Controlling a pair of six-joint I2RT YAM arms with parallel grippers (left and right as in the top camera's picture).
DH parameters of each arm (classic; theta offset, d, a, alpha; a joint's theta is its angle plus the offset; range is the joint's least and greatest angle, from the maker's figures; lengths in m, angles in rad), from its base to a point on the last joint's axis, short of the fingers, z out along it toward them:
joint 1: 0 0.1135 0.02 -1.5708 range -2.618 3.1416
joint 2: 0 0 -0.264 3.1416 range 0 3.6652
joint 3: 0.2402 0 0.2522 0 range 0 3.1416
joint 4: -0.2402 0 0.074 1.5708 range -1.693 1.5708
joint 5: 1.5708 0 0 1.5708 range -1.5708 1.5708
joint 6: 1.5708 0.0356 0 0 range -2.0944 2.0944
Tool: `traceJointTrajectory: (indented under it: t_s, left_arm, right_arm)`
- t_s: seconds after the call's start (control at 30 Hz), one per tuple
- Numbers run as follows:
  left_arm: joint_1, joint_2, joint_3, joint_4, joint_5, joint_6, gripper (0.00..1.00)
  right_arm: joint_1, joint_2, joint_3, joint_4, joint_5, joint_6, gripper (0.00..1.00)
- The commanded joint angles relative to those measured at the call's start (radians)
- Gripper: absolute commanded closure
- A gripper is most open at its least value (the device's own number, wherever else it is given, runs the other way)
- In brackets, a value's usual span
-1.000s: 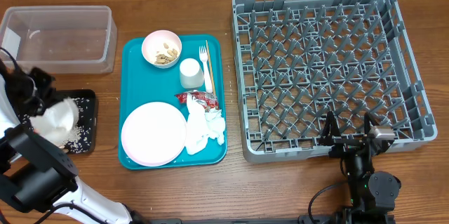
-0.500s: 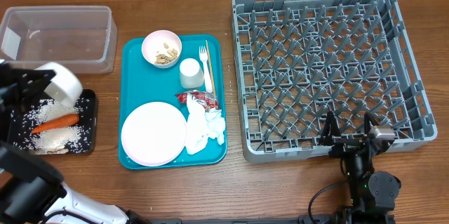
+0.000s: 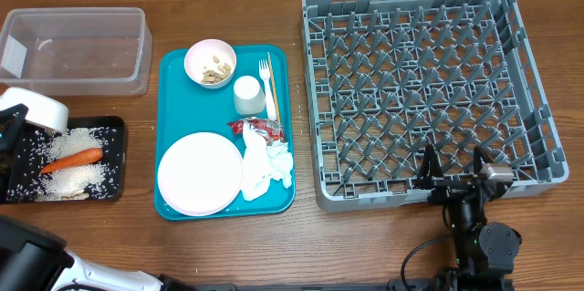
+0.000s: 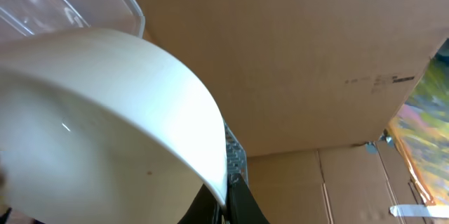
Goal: Sort waste into correct bins and load items into the dishwasher rack
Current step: 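Shake the tilted bowl over the black tray to empty remaining rice, then carry the empty bowl back and set it on the teal tray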
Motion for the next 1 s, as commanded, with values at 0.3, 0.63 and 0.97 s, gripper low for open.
traceJointTrajectory:
  t_s: [0.3, 0.63, 0.97]
  left_arm:
    - [-0.012, -0.004, -0.024, 0.020, 0.097, -0.015, 0.96]
    - [-0.267, -0.036, 0.133, -0.047, -0.106, 0.021, 0.96]
    - [-0.751, -0.036, 0.267, 0.169, -0.850, -0.536, 0.96]
  right_arm:
    - [-0.003, -0.007, -0.010, 0.006, 0.006, -0.004, 0.00]
    - [-0.003, -0.007, -0.010, 0.006, 0.006, -0.004, 0.00]
    - [-0.003, -0.007, -0.010, 0.006, 0.006, -0.004, 0.00]
